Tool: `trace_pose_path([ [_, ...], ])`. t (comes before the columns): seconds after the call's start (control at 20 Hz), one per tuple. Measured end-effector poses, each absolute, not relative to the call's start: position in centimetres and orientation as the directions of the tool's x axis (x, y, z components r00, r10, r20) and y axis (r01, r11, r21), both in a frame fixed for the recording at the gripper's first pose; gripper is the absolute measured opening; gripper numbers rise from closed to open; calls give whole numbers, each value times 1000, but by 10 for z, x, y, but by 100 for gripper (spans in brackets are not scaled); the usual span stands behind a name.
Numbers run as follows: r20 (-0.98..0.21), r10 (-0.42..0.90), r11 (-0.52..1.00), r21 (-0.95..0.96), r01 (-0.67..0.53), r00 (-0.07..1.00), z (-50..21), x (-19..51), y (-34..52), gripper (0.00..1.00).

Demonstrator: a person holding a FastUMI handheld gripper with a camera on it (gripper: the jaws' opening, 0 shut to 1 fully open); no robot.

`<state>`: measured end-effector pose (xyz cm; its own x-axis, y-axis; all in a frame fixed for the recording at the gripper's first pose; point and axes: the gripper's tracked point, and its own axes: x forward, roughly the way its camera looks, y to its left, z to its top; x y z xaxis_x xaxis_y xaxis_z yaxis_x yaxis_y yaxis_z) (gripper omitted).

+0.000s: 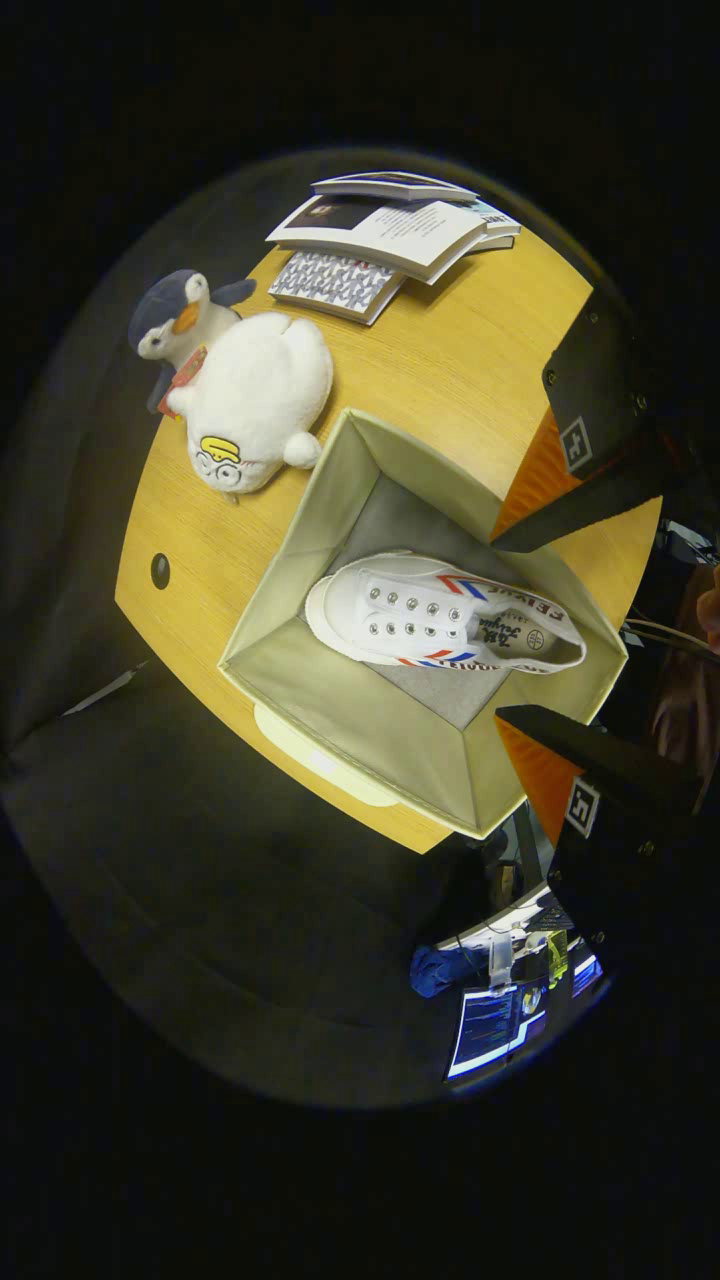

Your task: Open the storage box then place both shoes into the box .Put the left shoe in first, then the right shoe, with the right side of both shoes facing outward in a uniform manner.

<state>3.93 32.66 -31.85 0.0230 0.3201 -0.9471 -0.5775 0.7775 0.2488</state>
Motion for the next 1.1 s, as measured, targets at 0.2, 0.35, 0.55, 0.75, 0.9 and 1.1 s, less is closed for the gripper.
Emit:
trace_pose_path([
  [0.2, -918, 372, 794, 238, -559, 137, -280, 44, 293, 99],
  [0.35, -876, 410, 826, 239, -510, 253, -247, 44, 260, 99],
  [0.55, -817, 391, 879, 194, -436, 424, -207, 51, 205, 99],
  [0.75, -709, 322, 931, 117, -345, 628, -167, 66, 153, 99],
  [0.9, -568, 255, 959, 46, -278, 783, -130, 76, 124, 99],
  [1.1, -361, 175, 977, -49, -206, 916, -88, 70, 96, 99],
])
